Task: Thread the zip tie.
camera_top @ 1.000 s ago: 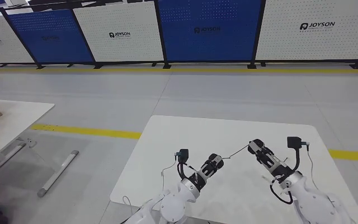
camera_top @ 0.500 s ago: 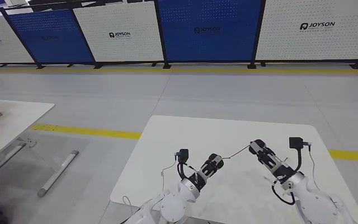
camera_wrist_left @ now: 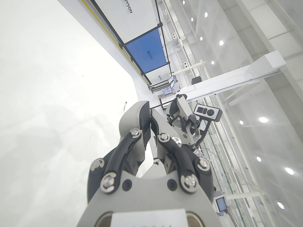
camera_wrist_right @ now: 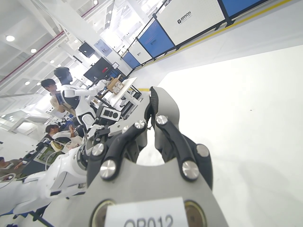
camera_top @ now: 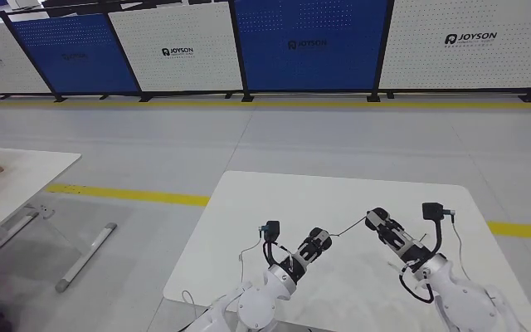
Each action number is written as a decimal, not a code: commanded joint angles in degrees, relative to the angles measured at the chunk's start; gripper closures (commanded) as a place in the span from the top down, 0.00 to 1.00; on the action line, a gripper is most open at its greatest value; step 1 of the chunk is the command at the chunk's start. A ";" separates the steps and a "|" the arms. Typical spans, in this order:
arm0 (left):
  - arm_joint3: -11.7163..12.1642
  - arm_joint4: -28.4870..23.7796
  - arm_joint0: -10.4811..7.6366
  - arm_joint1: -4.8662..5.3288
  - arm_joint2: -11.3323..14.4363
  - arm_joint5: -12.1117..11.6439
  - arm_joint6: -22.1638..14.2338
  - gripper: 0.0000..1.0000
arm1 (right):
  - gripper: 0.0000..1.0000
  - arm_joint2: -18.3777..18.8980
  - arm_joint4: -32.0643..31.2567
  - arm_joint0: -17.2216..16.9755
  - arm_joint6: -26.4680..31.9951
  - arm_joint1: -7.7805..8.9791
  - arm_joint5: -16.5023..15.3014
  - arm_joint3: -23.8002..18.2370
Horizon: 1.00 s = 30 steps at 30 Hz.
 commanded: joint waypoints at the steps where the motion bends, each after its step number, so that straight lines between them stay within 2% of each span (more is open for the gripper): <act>1: 0.00 0.00 0.00 0.00 0.00 0.00 0.00 0.00 | 0.00 0.57 0.65 -0.22 -0.59 0.00 -0.30 -0.04; 4: 0.89 1.91 -0.18 0.01 0.07 -0.10 -0.40 0.00 | 0.00 1.87 1.82 -0.83 -1.32 0.08 -0.84 -0.18; 10: 4.18 9.23 -0.60 0.38 0.31 -1.76 -3.51 0.00 | 0.00 1.87 1.82 -0.83 -1.32 0.08 -0.84 -0.18; 13: 4.88 11.39 -0.71 0.44 0.37 -2.00 -4.10 0.00 | 0.00 1.87 1.82 -0.83 -1.32 0.08 -0.84 -0.18; 16: 4.88 11.39 -0.71 0.44 0.37 -2.00 -4.10 0.00 | 0.00 1.87 1.82 -0.83 -1.32 0.08 -0.84 -0.18; 25: 4.88 11.39 -0.71 0.44 0.37 -2.00 -4.10 0.00 | 0.00 0.06 -3.74 -1.43 -3.44 -0.19 1.38 0.90; 30: 4.88 11.39 -0.71 0.44 0.37 -2.00 -4.10 0.00 | 0.00 -1.13 -4.52 -1.03 -2.13 -0.34 1.82 1.46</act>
